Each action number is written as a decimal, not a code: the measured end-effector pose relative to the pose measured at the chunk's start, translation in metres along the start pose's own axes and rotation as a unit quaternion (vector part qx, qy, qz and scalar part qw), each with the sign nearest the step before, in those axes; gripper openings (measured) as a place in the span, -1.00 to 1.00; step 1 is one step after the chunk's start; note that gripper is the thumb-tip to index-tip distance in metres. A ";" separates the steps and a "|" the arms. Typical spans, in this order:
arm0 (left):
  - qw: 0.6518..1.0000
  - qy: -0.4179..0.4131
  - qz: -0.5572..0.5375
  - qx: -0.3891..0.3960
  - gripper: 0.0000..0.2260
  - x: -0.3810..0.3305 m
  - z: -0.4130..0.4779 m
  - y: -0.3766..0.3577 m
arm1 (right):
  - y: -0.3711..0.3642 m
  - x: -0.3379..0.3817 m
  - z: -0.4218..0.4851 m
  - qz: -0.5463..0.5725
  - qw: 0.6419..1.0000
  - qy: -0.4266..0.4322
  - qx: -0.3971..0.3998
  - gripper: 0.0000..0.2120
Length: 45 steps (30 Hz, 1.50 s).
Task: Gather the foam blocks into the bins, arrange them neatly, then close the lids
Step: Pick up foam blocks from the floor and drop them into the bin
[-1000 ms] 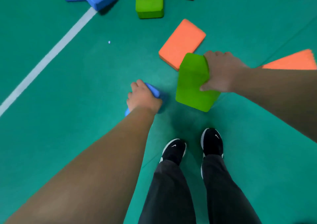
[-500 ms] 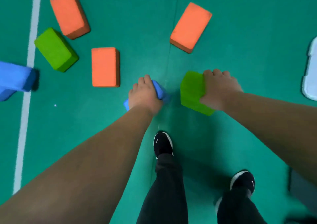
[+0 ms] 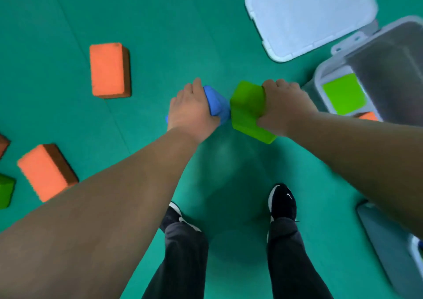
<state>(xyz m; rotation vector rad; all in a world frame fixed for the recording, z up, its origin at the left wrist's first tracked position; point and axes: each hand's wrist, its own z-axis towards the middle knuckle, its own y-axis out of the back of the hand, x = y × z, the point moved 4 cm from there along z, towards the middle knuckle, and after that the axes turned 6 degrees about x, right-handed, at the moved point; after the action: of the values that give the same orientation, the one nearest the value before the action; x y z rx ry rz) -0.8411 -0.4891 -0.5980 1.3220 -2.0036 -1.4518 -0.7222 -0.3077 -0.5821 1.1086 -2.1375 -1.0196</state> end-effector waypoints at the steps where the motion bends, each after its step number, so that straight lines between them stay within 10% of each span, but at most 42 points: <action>1: 1.000 -0.016 0.005 -0.008 -0.16 -0.027 0.006 0.003 | 0.007 -0.024 -0.006 0.008 1.000 -0.011 -0.010 -0.37; 13: 0.963 -0.201 0.042 -0.172 -0.35 -0.328 0.044 0.076 | 0.087 -0.289 -0.087 0.325 0.900 -0.197 -0.214 -0.42; 21: 0.926 -0.339 0.112 -0.120 -0.24 -0.440 0.034 0.019 | 0.051 -0.367 -0.152 0.252 0.887 -0.272 -0.277 -0.36; 29: 0.908 -0.275 0.236 0.209 -0.57 -0.407 0.011 -0.114 | -0.050 -0.360 -0.149 0.237 0.945 -0.228 -0.002 -0.58; 45: 0.948 -0.151 0.103 0.261 -0.64 -0.244 0.029 -0.076 | -0.016 -0.219 -0.068 0.132 0.983 -0.117 0.054 -0.76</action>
<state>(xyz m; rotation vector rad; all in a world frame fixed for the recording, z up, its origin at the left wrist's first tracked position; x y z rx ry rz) -0.7000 -0.2749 -0.6188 1.0613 -2.7734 -1.1190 -0.5505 -0.1550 -0.5777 0.7514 -2.4732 -0.9582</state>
